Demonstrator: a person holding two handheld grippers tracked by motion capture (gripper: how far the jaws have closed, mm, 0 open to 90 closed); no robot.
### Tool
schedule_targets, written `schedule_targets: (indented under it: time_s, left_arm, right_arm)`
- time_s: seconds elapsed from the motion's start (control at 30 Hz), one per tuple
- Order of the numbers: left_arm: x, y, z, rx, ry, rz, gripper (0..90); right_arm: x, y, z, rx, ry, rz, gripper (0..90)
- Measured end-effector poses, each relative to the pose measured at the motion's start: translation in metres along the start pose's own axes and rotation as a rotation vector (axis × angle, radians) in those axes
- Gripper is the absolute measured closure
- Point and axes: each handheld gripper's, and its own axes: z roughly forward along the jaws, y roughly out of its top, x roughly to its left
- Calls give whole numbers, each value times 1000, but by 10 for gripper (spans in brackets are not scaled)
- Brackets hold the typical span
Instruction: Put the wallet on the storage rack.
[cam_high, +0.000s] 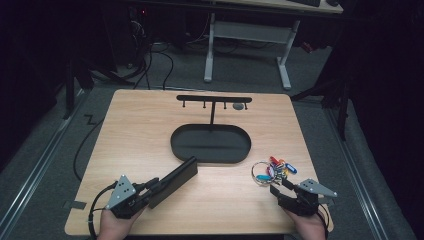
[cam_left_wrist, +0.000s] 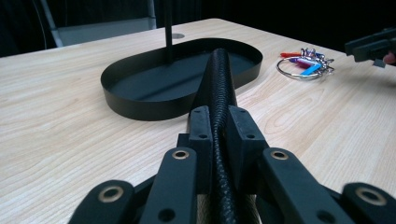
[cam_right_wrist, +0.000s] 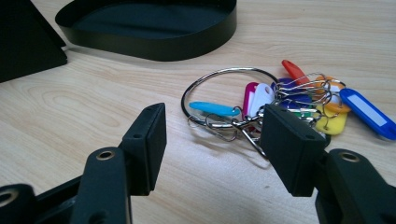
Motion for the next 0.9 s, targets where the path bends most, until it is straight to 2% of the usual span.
schedule_targets:
  time_s: [0.1,0.33,0.43,0.6,0.73,0.83,0.9]
  left_arm:
    - [4,-1,1,0,4,-15,798]
    - [5,0,0,0,1,-18,777]
    - [5,0,0,7,-17,-23,726]
    - [3,-1,-2,24,-22,-5,706]
    - [1,-2,0,58,-22,14,679]
    - [-3,-2,2,88,-7,49,674]
    - [-3,-2,3,94,-2,51,672]
  right_arm:
    - [1,-1,0,4,-1,-1,414]
    - [-1,-3,-2,10,-5,7,414]
    - [-1,-3,-5,8,-6,2,415]
    - [-2,-3,-5,9,-4,2,414]
    - [-2,-4,-6,11,-1,-3,414]
    - [-2,-3,-6,12,0,-8,414]
    - [-1,-4,-6,12,-1,-8,414]
